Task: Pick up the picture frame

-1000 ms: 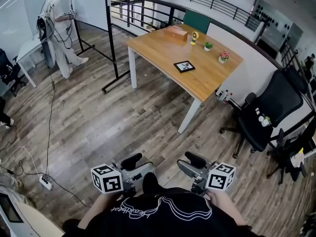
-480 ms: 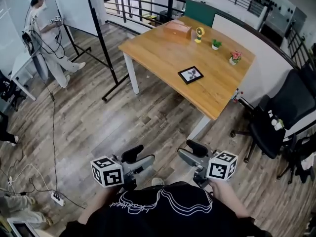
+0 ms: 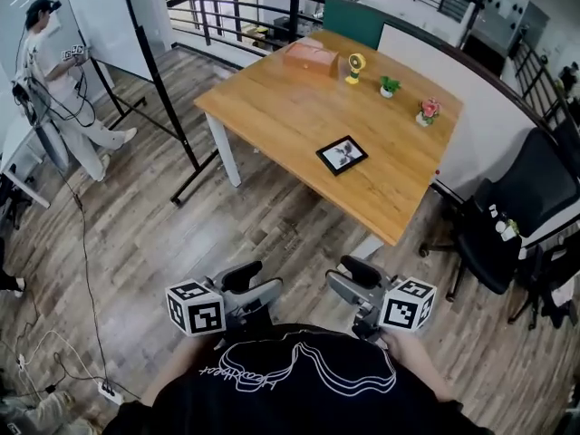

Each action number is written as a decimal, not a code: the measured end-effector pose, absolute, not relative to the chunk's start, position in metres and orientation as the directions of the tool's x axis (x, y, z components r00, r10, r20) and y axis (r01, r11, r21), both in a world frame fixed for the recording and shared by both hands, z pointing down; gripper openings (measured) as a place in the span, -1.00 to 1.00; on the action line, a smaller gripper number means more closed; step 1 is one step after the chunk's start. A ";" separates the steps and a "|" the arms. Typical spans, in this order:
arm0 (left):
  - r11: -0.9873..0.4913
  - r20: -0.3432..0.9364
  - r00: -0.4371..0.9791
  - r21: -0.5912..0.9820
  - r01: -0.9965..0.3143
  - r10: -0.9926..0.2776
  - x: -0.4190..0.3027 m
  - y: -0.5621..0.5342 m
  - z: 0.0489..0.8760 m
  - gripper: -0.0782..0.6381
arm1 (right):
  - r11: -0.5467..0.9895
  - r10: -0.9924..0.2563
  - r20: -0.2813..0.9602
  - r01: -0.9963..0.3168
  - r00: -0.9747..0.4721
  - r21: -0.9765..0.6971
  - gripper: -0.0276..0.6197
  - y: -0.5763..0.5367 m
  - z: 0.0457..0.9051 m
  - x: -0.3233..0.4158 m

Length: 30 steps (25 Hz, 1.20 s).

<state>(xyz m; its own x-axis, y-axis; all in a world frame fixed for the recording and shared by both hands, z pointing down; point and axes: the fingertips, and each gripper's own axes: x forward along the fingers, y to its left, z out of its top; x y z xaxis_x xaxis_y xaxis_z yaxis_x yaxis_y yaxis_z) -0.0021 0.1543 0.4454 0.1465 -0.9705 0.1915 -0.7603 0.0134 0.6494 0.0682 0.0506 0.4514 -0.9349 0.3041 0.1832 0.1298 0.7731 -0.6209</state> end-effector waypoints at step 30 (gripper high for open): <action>-0.341 0.296 0.642 0.653 -0.677 -0.708 -0.290 -0.147 0.479 0.08 | 0.662 -0.289 0.271 -0.396 -0.918 -0.636 -0.15 -0.179 0.489 -0.159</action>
<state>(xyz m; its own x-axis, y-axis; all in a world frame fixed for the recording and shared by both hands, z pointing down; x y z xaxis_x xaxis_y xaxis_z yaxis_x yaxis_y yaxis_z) -0.2903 -0.1471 0.4789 0.6416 -0.7077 0.2959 -0.6767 -0.3406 0.6527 -0.1593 -0.1785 0.4889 -0.9180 -0.2893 0.2712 -0.3965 0.6623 -0.6358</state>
